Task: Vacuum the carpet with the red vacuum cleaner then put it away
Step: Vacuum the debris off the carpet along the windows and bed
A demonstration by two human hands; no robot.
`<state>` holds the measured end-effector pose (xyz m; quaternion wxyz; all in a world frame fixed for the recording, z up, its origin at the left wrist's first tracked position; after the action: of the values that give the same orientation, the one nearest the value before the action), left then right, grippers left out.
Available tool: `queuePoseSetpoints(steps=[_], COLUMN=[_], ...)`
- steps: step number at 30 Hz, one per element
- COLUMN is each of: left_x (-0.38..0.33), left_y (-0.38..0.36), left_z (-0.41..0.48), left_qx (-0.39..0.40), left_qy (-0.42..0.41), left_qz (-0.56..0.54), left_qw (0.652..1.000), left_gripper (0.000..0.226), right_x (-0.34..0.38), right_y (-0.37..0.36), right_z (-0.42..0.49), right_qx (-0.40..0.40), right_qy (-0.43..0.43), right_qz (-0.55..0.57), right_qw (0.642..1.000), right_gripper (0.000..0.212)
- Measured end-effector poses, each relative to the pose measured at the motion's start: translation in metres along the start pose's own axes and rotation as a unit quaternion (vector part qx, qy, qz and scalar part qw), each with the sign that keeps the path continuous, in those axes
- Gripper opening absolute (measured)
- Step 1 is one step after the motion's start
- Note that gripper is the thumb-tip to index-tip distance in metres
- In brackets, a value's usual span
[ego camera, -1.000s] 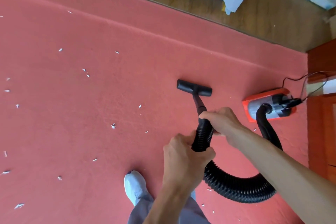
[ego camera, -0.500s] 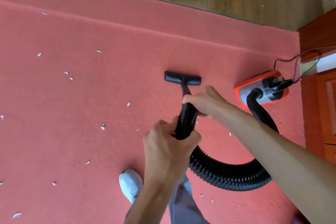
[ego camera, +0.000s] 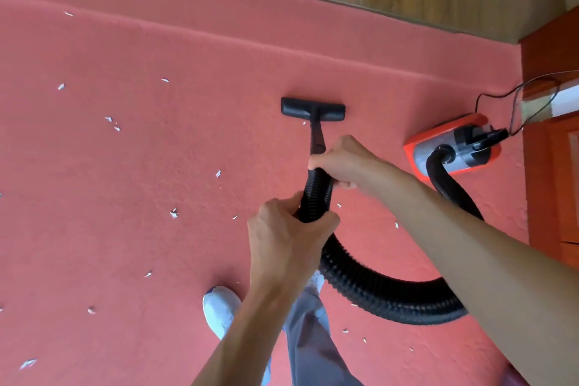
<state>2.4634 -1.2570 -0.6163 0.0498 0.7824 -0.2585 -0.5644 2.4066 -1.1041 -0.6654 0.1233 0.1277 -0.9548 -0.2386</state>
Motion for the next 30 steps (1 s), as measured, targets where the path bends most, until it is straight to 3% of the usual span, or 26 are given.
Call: queuePoseSetpoints(steps=[6,12,17,23,30], left_x=[-0.032,-0.005,0.001,-0.029,-0.046], left_y=[0.002,-0.013,-0.001,0.012,0.016], left_z=[-0.023,0.022,0.028,-0.009,0.01], left_qx=[0.01,0.016,0.007,0.092,0.118], left_qy=[-0.058,0.006,0.018,-0.025,-0.05], left_qz=[0.005,-0.027,-0.015,-0.061,-0.03], left_qw=[0.998,0.999,1.0,0.994,0.991], left_gripper=[0.026,0.017,0.019,0.021,0.027], right_x=[-0.005,0.016,0.023,0.003,0.007], right_y=[0.024,0.008,-0.001,0.029,0.039], right_z=[-0.024,0.008,0.006,-0.034,-0.039], right_qx=[0.04,-0.009,-0.009,0.035,0.02], right_qy=[-0.032,-0.015,0.002,-0.047,-0.069], right_qz=[-0.017,0.033,0.0,-0.085,-0.04], right_qw=[0.999,0.999,1.0,0.995,0.997], right_gripper=[0.016,0.034,0.018,0.013,0.012])
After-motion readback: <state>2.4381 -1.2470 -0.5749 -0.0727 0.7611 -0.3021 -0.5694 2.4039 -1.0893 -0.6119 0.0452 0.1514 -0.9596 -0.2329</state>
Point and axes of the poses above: each hand's wrist, its own z-axis towards the middle knuckle, its own y-axis out of the back of the hand, x = y × z, the point moved 3 cm from there along z, towards the middle knuckle, and after that the axes turned 13 degrees about -y, right-handed, at the moved point
